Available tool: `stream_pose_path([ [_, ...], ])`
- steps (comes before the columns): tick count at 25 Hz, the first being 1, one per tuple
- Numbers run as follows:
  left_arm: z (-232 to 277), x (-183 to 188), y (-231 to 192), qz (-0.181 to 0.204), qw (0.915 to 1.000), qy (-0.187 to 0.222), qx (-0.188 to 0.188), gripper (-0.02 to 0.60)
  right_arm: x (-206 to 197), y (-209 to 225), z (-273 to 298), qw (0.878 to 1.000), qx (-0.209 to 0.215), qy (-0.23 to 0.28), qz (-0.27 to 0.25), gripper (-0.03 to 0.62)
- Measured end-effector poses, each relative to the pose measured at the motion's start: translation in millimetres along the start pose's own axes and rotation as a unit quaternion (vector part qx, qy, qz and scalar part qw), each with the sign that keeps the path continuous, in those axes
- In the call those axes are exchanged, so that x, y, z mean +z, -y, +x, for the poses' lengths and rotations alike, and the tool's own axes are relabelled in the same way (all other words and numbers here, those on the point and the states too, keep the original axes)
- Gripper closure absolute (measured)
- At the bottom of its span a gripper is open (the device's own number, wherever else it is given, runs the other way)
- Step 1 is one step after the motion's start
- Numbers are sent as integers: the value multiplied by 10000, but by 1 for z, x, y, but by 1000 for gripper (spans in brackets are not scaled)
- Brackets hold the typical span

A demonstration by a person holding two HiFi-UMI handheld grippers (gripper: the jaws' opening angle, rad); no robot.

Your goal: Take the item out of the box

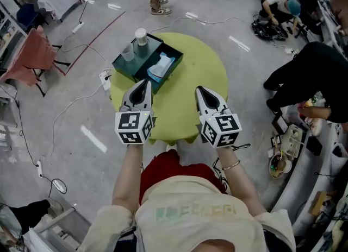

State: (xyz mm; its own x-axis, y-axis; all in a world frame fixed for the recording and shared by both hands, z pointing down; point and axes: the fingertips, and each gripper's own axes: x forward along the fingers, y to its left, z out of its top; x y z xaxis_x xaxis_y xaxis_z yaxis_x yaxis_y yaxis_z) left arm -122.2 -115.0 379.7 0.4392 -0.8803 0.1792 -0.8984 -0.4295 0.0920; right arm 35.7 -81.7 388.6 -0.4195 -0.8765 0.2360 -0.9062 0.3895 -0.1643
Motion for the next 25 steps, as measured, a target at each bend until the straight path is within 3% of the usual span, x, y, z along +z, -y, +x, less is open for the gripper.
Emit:
stream_pose_path([
  [5, 17, 3, -11, -44, 9999, 65, -88, 554, 3, 1, 22, 9999, -113, 0, -103, 557],
  [15, 55, -8, -21, 82, 9993, -329, -149, 554, -2, 17, 51, 9998, -129, -160, -28, 557],
  [25, 106, -19, -28, -30, 9973, -721, -106, 554, 4, 47, 95, 9993, 163, -342, 5, 557],
])
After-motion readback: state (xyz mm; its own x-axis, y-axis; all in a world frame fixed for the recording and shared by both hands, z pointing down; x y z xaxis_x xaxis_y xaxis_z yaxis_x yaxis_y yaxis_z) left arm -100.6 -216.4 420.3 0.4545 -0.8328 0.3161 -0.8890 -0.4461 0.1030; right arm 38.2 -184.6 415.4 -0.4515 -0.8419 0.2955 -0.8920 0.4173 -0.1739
